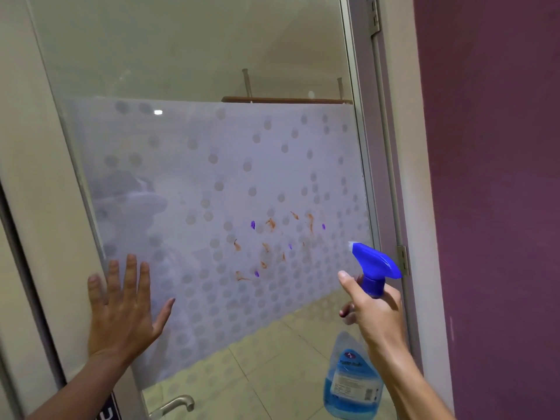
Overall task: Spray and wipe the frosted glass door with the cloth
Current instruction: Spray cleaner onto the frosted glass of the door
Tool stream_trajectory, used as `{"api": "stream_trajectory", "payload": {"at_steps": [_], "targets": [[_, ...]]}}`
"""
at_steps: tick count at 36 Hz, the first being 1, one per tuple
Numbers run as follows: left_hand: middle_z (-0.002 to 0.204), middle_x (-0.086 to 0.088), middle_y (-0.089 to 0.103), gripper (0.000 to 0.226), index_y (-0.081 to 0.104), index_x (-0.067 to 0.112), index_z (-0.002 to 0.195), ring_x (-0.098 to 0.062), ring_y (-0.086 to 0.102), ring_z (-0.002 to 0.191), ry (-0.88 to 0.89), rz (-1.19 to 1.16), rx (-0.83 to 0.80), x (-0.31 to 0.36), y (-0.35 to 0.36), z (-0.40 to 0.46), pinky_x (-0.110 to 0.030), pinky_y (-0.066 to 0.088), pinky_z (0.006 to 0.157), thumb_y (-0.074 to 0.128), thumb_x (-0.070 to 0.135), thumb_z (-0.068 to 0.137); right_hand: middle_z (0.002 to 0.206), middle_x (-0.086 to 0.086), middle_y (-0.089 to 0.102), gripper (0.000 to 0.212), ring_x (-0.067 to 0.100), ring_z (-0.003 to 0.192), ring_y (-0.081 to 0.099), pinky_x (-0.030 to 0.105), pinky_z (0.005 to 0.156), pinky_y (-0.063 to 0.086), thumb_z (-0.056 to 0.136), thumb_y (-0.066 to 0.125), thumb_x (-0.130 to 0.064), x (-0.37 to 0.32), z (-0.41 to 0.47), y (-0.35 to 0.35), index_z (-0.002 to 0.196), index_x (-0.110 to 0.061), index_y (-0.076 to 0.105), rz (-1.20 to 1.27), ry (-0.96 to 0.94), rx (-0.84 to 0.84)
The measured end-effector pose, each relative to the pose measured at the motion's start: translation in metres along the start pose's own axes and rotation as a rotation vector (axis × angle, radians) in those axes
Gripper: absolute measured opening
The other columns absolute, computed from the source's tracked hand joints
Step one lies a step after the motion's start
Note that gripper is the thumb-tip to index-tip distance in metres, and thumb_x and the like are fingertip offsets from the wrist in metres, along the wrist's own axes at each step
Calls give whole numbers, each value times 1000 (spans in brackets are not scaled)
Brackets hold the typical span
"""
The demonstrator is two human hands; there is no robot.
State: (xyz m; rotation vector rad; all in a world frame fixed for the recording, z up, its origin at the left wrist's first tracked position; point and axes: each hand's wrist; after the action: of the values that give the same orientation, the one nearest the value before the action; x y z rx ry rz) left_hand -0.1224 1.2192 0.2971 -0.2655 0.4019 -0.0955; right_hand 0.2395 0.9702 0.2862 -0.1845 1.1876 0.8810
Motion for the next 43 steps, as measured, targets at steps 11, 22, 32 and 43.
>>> {"api": "stream_trajectory", "payload": {"at_steps": [11,22,32,43], "targets": [[176,-26,13,98,20,-4,165,-48,7,164,4,13,-14,1,-3,1,-71,7,130,38,62,96,59,-2,62,21,22,47,60,34,49,49,88,78,-25,1,-13,10,76,-12,67,73,59,-62],[176,-25,11,98,18,-3,166,-48,7,164,-28,-30,-145,11,-21,0,-74,9,128,36,62,95,72,-3,70,12,21,45,58,31,46,47,89,78,-20,6,-32,-11,80,-24,73,86,90,-149],[171,-30,22,113,35,-10,158,-57,24,155,-118,-148,-461,34,-52,-15,-50,-13,131,5,80,97,73,-1,71,13,25,45,57,30,45,44,88,77,-15,18,-42,-29,78,-23,72,106,170,-252],[157,-32,49,113,58,-10,144,-54,54,140,-256,-178,-705,68,-110,-96,-66,48,108,3,78,99,71,2,70,13,26,44,55,29,45,45,88,77,-12,24,-64,-30,78,-19,72,149,208,-351]]}}
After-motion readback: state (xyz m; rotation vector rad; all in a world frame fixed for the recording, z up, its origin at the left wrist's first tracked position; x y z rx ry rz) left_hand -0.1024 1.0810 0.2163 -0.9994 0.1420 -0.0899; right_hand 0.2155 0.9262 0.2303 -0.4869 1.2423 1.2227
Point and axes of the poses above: each hand's wrist, its own z-axis towards the middle knuckle, its own y-axis out of the palm, x = y × z
